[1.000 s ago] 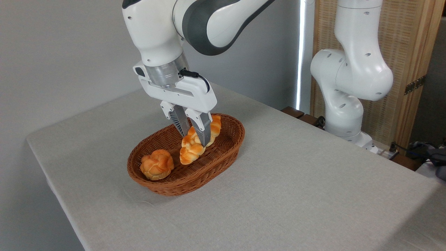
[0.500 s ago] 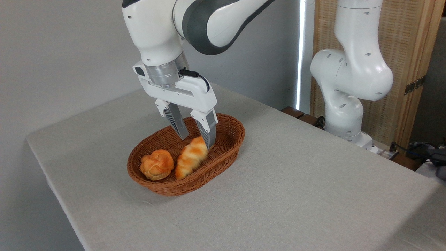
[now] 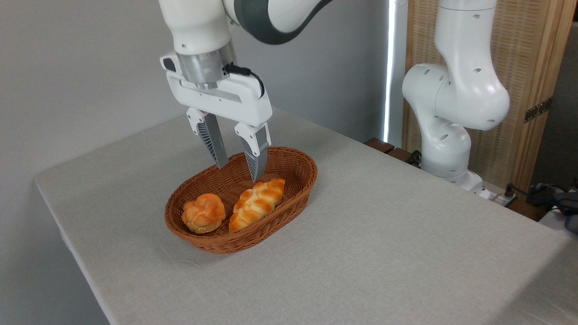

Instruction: Put bread into the basket

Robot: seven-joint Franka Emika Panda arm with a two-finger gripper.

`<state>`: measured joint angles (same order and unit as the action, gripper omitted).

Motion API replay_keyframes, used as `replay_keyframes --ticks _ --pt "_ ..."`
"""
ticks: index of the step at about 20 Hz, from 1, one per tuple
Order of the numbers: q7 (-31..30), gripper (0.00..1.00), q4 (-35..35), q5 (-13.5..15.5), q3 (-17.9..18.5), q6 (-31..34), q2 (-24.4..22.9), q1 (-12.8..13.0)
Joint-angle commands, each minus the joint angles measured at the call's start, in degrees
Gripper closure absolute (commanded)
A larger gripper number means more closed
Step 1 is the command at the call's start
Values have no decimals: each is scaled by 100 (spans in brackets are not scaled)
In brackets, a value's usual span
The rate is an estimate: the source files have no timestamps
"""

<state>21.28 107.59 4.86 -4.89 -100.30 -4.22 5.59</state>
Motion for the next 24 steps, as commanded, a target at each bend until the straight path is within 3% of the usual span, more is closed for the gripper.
replay_keyframes --ticks 1,5,7,10,13,19,24 --pt "332 0 -221 -11 199 125 -26 3" --pt "1088 0 -396 -46 383 273 -35 -14" --pt "1499 0 -641 -422 506 642 -53 -6" --pt "2185 0 -932 -477 769 932 -44 -6" --pt "2380 0 -1239 -416 1042 1109 26 -6" --pt "2302 0 -1574 -380 991 1040 369 3" --pt "2276 0 -1574 -64 1034 829 387 -6"
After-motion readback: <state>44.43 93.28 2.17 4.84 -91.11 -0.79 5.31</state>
